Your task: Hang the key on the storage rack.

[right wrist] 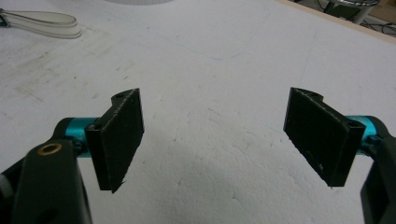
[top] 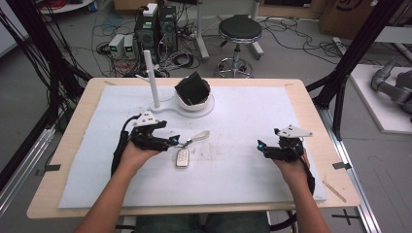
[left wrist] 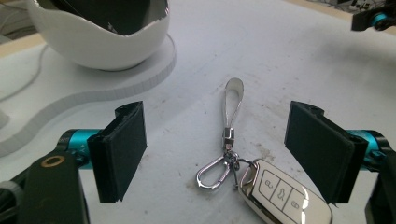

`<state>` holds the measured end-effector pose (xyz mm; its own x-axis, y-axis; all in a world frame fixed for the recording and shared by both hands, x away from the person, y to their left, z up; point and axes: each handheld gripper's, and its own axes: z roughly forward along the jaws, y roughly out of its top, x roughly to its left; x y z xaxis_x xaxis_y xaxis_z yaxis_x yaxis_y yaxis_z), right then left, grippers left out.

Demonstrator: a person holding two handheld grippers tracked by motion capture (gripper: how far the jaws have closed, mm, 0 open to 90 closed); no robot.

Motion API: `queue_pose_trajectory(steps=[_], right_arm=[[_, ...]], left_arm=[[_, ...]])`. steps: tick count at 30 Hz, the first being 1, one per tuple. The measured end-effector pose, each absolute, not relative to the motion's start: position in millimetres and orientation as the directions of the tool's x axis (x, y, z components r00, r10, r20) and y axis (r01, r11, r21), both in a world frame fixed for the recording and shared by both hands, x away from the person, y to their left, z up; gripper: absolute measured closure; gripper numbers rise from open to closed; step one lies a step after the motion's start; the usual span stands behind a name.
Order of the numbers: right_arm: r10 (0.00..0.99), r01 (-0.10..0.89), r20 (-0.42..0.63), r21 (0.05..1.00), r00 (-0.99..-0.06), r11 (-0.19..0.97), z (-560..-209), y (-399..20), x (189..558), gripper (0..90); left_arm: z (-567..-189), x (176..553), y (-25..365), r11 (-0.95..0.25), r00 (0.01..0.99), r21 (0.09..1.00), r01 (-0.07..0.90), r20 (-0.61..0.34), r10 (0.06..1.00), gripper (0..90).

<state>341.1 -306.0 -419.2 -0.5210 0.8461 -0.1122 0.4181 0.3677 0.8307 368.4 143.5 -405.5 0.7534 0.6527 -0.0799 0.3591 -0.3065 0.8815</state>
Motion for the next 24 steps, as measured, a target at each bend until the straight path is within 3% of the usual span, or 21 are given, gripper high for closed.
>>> queue_pose_trajectory(steps=[19, 23, 24], right_arm=[[0.858, 0.428, -0.108, 0.831, -0.502, 0.355, -421, -317, 329, 20.3], [0.854, 0.423, -0.117, 0.830, -0.506, 0.364, -420, -317, 328, 20.3], [0.856, 0.422, -0.116, 0.831, -0.504, 0.362, -420, -317, 328, 20.3]], left_arm=[[-444, 396, 99, -0.430, 0.756, 0.798, 0.422, -0.048, 0.653, 21.0], [-447, 397, 94, -0.468, 0.768, 0.777, 0.421, -0.030, 0.640, 26.1], [-448, 397, 92, -0.479, 0.769, 0.768, 0.425, -0.027, 0.638, 30.9]])
